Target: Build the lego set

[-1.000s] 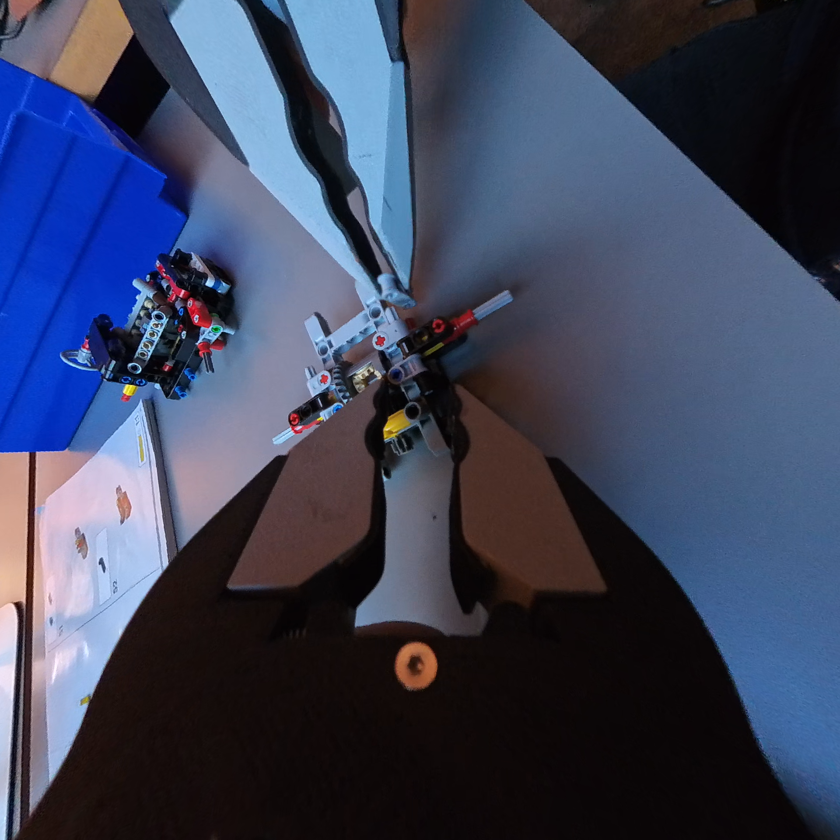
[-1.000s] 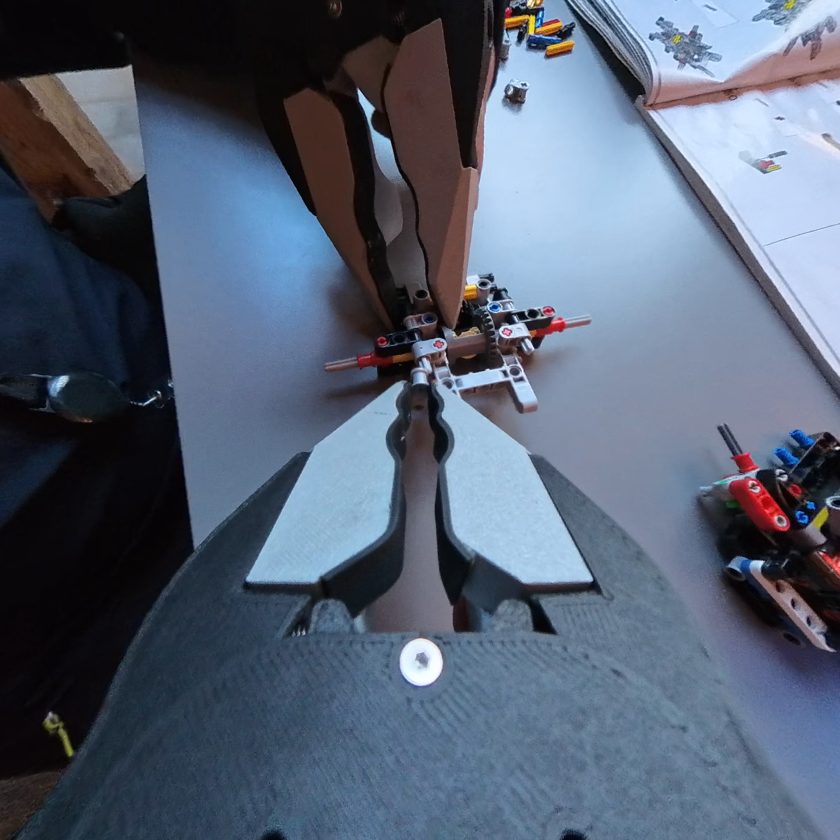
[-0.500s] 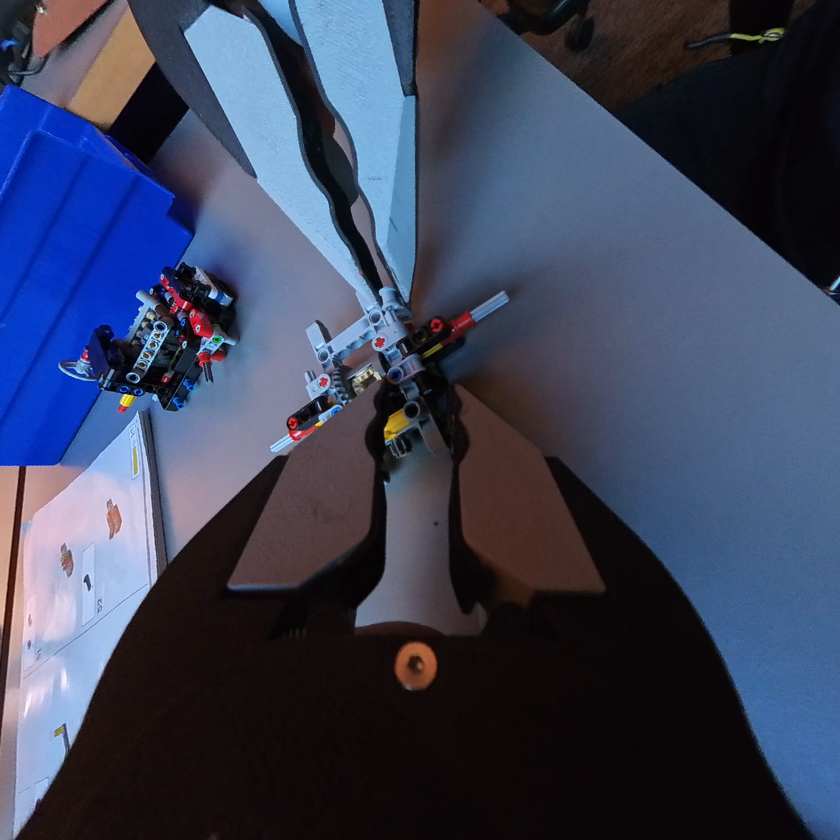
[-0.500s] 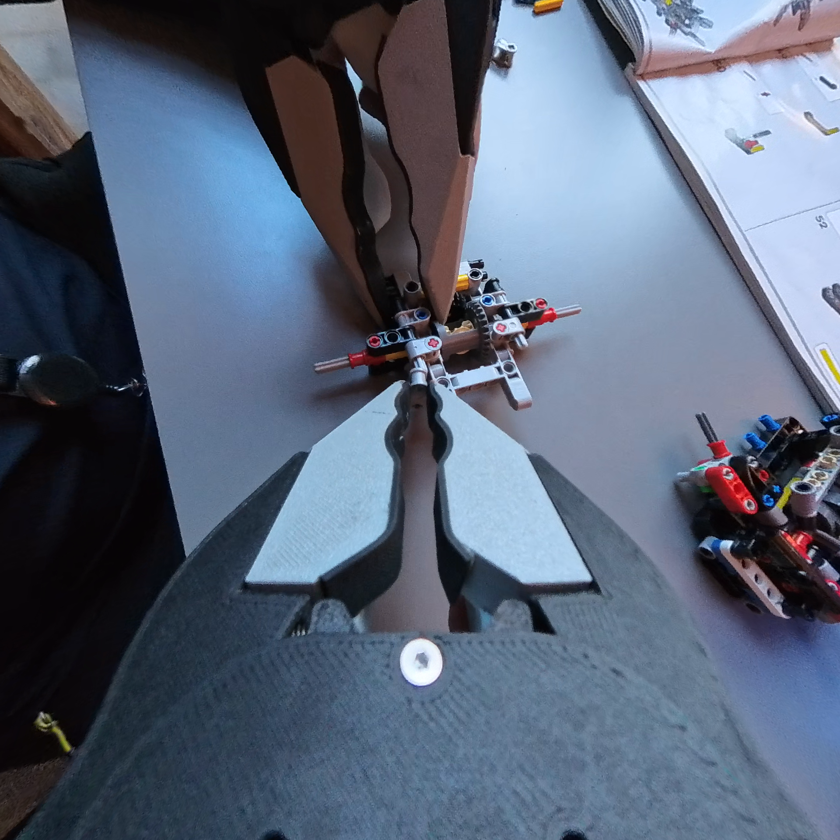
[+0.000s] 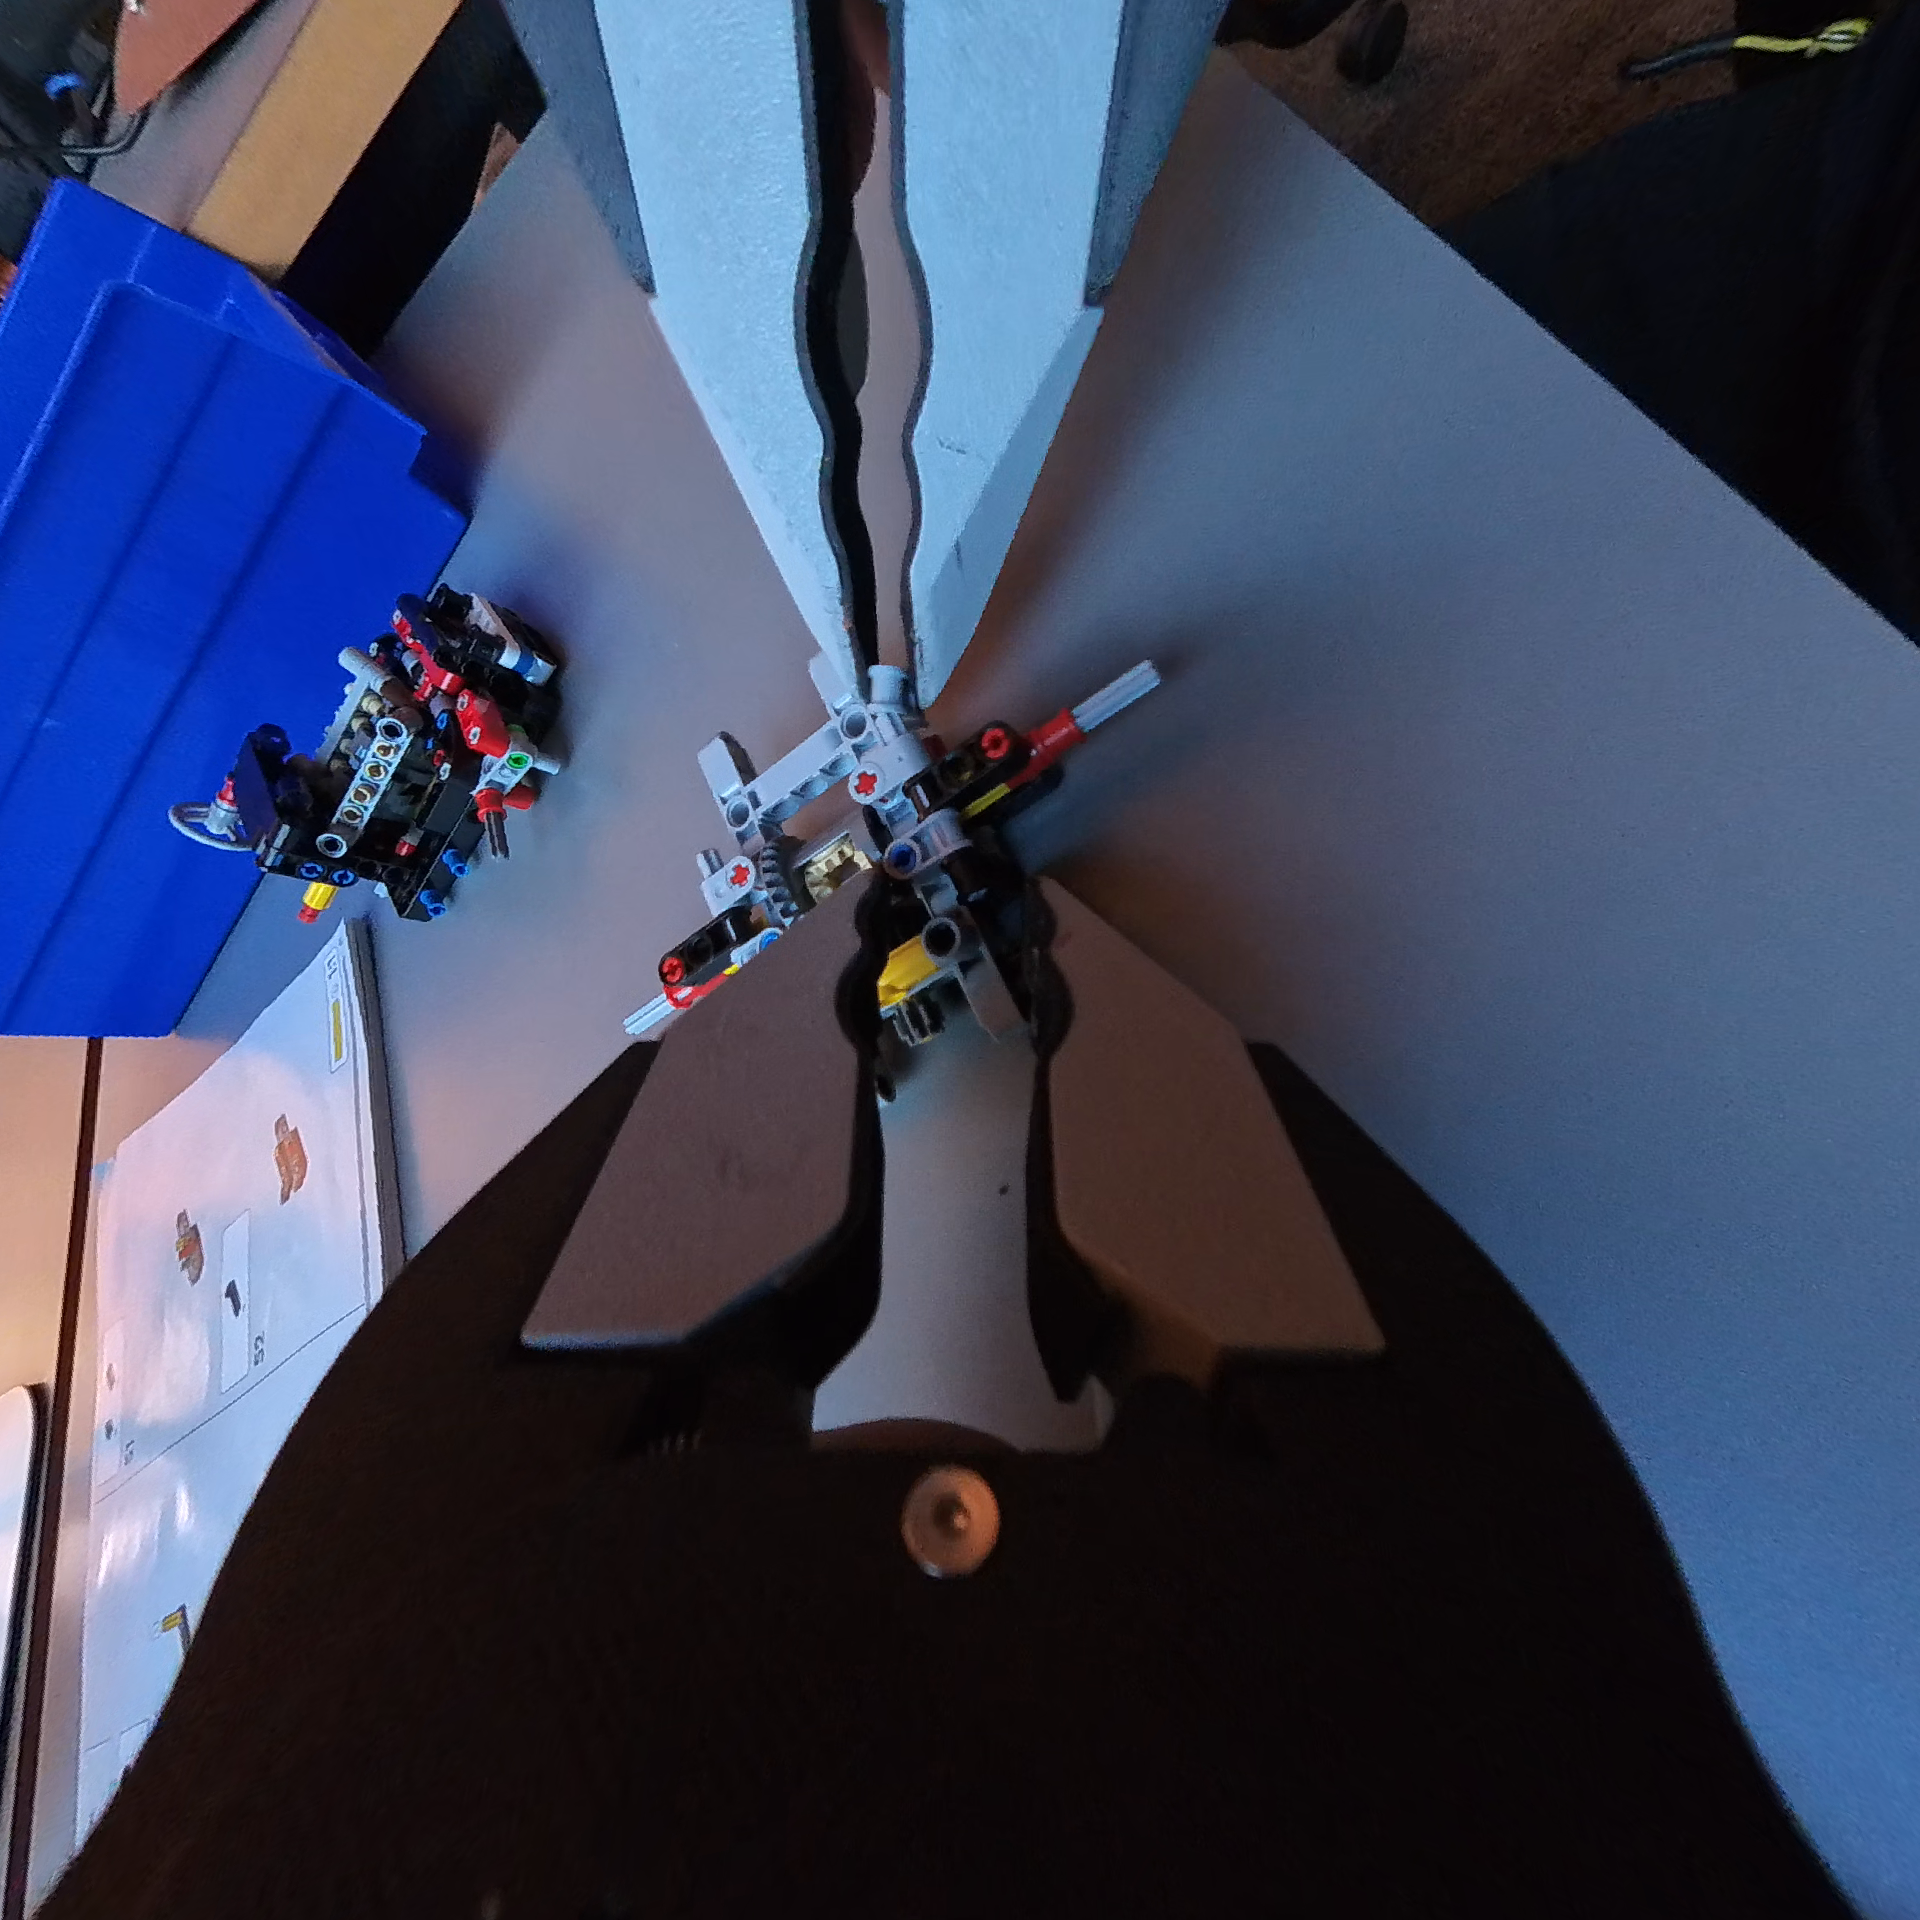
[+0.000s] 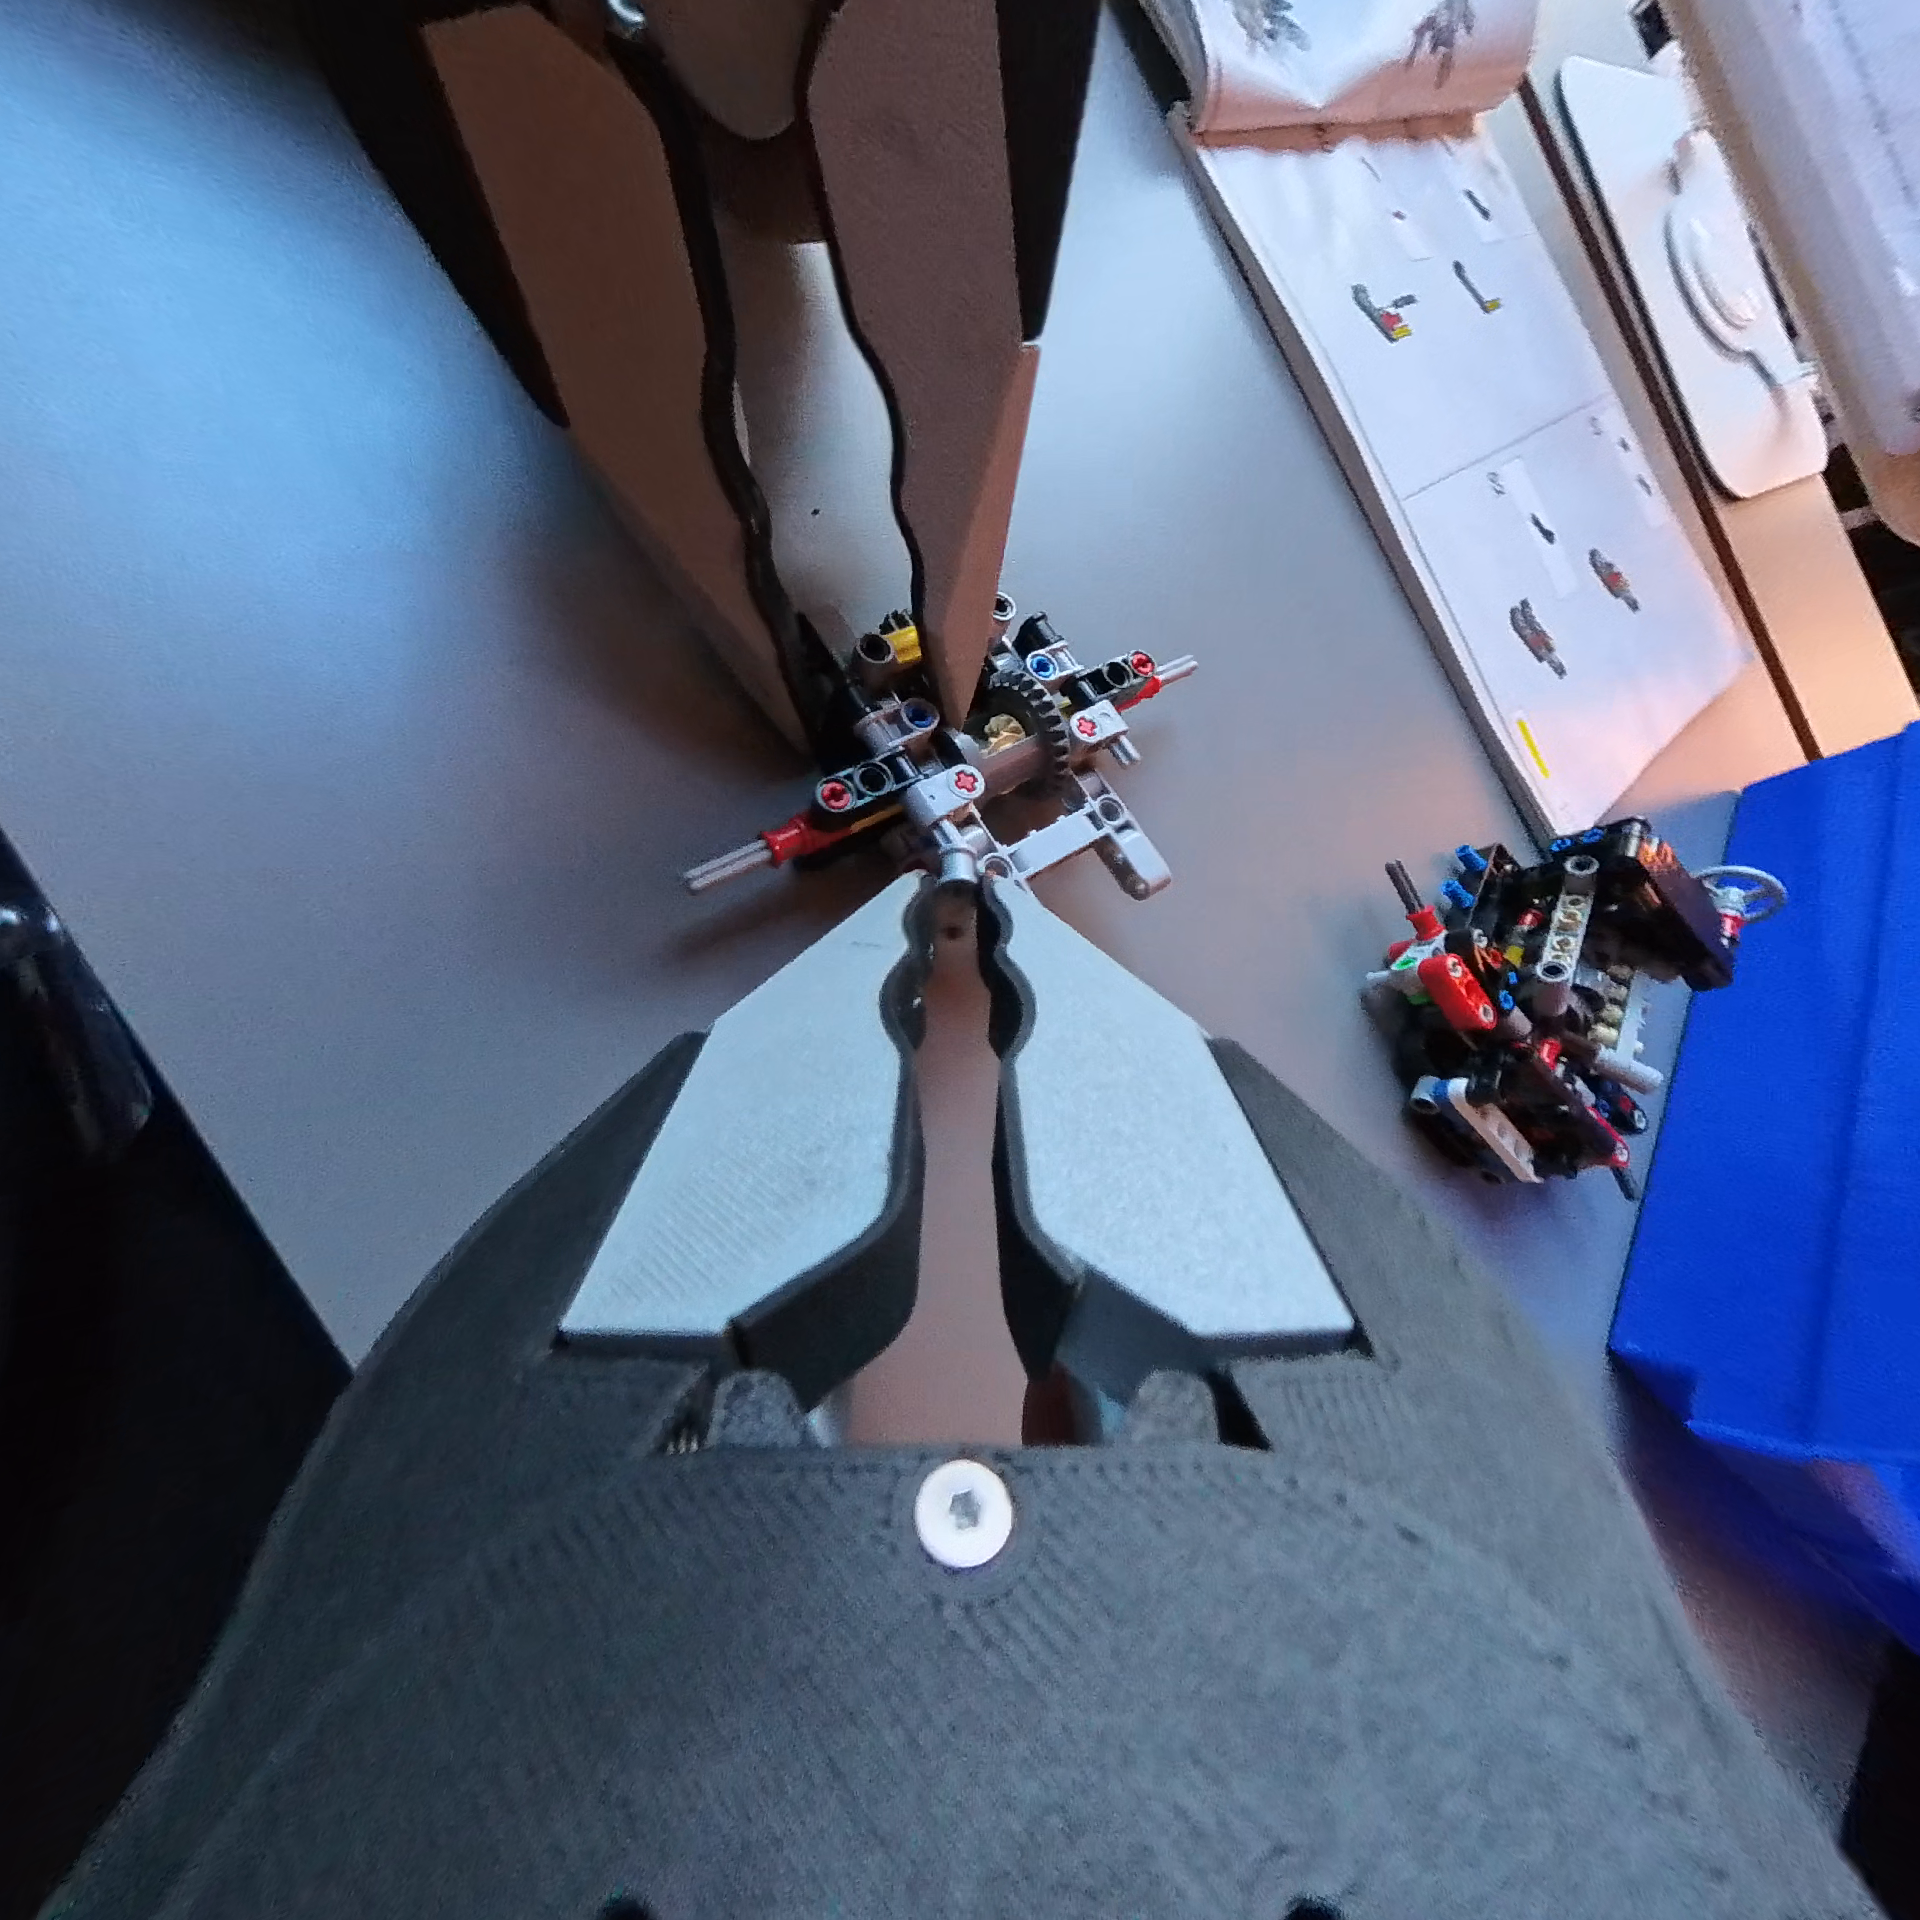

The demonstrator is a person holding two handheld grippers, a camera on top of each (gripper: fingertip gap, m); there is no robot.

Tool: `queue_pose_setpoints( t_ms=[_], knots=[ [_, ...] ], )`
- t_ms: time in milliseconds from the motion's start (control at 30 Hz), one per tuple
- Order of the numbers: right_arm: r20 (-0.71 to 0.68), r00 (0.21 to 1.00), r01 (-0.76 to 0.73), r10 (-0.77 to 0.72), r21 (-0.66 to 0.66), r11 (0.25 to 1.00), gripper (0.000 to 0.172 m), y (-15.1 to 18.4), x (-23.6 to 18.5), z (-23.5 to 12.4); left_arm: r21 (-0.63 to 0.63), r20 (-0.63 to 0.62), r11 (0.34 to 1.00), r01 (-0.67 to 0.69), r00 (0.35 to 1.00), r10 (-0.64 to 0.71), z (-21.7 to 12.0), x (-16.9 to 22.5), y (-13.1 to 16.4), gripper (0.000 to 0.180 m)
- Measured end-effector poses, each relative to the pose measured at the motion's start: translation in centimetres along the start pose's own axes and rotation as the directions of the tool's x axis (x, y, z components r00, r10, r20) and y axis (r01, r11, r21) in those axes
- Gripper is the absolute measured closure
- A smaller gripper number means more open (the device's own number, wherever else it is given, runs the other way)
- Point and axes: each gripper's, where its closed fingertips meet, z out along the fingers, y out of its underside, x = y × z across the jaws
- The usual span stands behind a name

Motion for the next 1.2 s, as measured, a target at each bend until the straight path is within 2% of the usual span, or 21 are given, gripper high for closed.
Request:
queue_pose_setpoints(
  t_ms=[67, 200, 300, 633, 833, 1200],
  knots=[
    [-0.005, 0.999, -0.048, 0.048, 0.021, 0.999, 0.167, -0.03, -0.09, 0.04, 0.000, 0.005, 1.000, -0.001, 1.000, 0.001, -0.01, 0.00, 0.02, 0.158],
    [0.063, 0.975, -0.217, 0.213, 0.071, 0.974, 0.168, 0.07, 0.13, -0.17, 0.004, 0.015, 1.000, 0.006, 1.000, -0.006, 0.04, -0.03, -0.01, 0.158],
    [0.110, 0.955, -0.288, 0.276, 0.103, 0.952, 0.168, 0.01, 0.35, -0.38, 0.005, 0.017, 1.000, 0.005, 1.000, -0.005, 0.05, -0.04, -0.03, 0.158],
    [0.064, 0.960, -0.278, 0.272, 0.126, 0.952, 0.168, 0.07, 0.57, -0.15, -0.003, 0.030, 1.000, 0.005, 1.000, -0.005, 0.09, -0.18, 0.03, 0.158],
    [-0.028, 0.984, -0.171, 0.175, 0.128, 0.977, 0.167, -0.19, 0.51, -0.05, 0.000, 0.030, 1.000, 0.007, 1.000, -0.007, 0.06, -0.15, 0.04, 0.158],
    [0.126, 0.942, -0.330, 0.311, 0.186, 0.925, 0.167, -0.20, 0.51, -0.65, 0.012, 0.028, 1.000, 0.009, 1.000, -0.010, 0.10, -0.05, -0.05, 0.158]
  ],
)
